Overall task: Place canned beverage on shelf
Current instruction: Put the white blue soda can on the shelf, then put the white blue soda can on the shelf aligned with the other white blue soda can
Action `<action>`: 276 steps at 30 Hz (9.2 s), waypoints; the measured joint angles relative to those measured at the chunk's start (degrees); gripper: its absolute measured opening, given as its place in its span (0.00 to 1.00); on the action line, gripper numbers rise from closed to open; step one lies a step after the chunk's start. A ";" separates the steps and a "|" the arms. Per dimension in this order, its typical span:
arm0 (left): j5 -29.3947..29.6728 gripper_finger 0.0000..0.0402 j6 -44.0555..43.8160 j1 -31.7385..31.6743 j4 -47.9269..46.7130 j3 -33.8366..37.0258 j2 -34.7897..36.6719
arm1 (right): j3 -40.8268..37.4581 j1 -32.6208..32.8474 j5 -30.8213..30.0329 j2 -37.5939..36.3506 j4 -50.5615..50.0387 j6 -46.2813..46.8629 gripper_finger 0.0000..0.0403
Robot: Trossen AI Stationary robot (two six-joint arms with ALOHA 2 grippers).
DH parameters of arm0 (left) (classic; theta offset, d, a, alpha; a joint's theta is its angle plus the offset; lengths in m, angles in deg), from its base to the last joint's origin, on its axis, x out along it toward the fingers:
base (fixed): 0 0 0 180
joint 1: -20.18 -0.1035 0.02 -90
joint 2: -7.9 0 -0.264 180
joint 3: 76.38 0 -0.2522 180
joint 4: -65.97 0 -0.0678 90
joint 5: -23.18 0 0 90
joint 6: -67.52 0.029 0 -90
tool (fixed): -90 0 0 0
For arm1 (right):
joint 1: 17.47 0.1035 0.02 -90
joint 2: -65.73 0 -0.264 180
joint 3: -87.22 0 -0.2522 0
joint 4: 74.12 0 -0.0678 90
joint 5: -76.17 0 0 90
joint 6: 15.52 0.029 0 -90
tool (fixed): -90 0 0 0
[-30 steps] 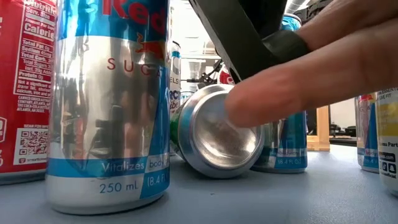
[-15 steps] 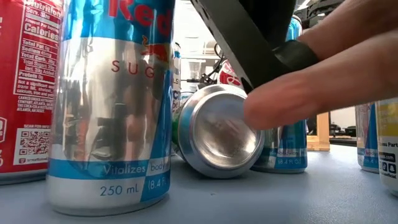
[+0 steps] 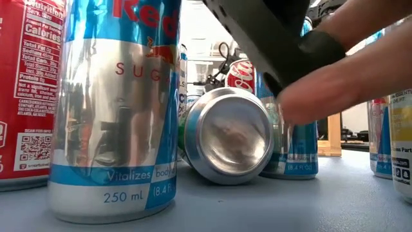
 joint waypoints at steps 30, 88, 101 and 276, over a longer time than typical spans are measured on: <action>-0.01 0.85 -0.59 0.01 -0.06 0.00 0.00 | 11.32 4.57 -16.84 0.36 -31.22 -3.87 0.11; 0.05 0.85 0.17 0.00 -0.12 0.00 -0.01 | 3.92 4.94 -12.18 0.42 -21.28 0.01 0.01; 0.05 0.85 0.90 0.00 -0.12 0.00 -0.01 | 3.96 4.46 -10.15 0.42 -18.56 -0.25 0.01; 1.45 0.85 -10.73 0.02 -5.67 0.00 -0.03 | -11.08 32.79 -38.91 -21.14 0.29 9.14 0.58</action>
